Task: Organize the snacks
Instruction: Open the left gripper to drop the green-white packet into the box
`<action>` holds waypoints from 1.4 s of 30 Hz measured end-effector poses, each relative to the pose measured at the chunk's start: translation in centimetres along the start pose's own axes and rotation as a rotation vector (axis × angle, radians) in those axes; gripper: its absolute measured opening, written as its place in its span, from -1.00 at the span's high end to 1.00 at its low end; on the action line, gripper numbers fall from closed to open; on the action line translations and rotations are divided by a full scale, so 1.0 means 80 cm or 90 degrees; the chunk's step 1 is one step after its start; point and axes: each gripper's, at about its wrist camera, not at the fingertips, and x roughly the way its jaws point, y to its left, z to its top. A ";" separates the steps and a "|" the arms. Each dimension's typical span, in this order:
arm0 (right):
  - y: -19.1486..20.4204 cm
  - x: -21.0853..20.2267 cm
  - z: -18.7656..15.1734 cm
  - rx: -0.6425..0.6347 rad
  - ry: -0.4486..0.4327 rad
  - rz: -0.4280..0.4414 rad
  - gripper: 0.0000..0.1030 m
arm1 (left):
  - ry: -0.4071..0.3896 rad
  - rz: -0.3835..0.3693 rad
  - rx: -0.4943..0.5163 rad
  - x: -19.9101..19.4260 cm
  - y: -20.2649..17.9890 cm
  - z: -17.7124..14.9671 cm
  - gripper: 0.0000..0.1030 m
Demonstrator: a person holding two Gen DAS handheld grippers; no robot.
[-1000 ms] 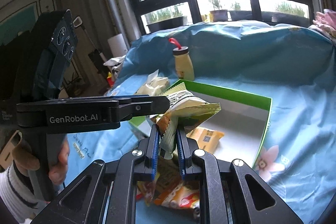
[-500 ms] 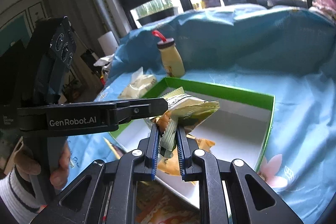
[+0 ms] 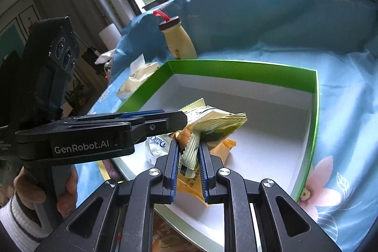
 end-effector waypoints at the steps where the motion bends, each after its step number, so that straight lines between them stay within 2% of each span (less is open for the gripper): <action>1: -0.001 0.001 -0.001 0.001 0.002 -0.001 0.65 | 0.002 0.002 0.001 0.002 0.000 0.000 0.28; 17: 0.000 0.009 -0.001 0.005 0.026 -0.015 0.65 | 0.019 0.026 0.008 0.009 -0.004 -0.005 0.26; 21: 0.001 0.012 -0.001 0.003 0.033 -0.022 0.65 | 0.021 0.047 0.012 0.011 -0.006 -0.008 0.23; 24: 0.003 0.013 -0.002 0.001 0.038 -0.028 0.65 | 0.022 0.060 0.017 0.013 -0.009 -0.009 0.13; 26: 0.004 0.014 -0.003 -0.001 0.041 -0.033 0.65 | 0.020 0.069 0.020 0.013 -0.009 -0.010 -0.08; 28: 0.005 0.012 -0.004 -0.003 0.042 -0.040 0.63 | 0.017 0.075 0.023 0.011 -0.010 -0.010 -0.21; 33: 0.006 0.002 -0.005 -0.001 0.032 -0.056 0.44 | 0.009 0.094 0.028 0.004 -0.012 -0.012 -0.25; 35: 0.008 -0.004 -0.006 -0.005 0.028 -0.066 0.34 | 0.001 0.103 0.031 -0.001 -0.013 -0.013 -0.56; 36: 0.009 -0.007 -0.007 -0.008 0.026 -0.072 0.28 | -0.006 0.108 0.033 -0.005 -0.013 -0.013 -0.59; 37: 0.011 -0.011 -0.007 -0.014 0.024 -0.083 0.25 | -0.011 0.107 0.035 -0.008 -0.014 -0.013 -0.59; 39: 0.013 -0.017 -0.009 -0.017 0.019 -0.103 -0.12 | -0.019 0.110 0.037 -0.015 -0.016 -0.013 -0.59; 42: 0.012 -0.032 -0.013 -0.010 0.006 -0.111 -0.18 | -0.032 0.120 0.043 -0.026 -0.021 -0.014 -0.59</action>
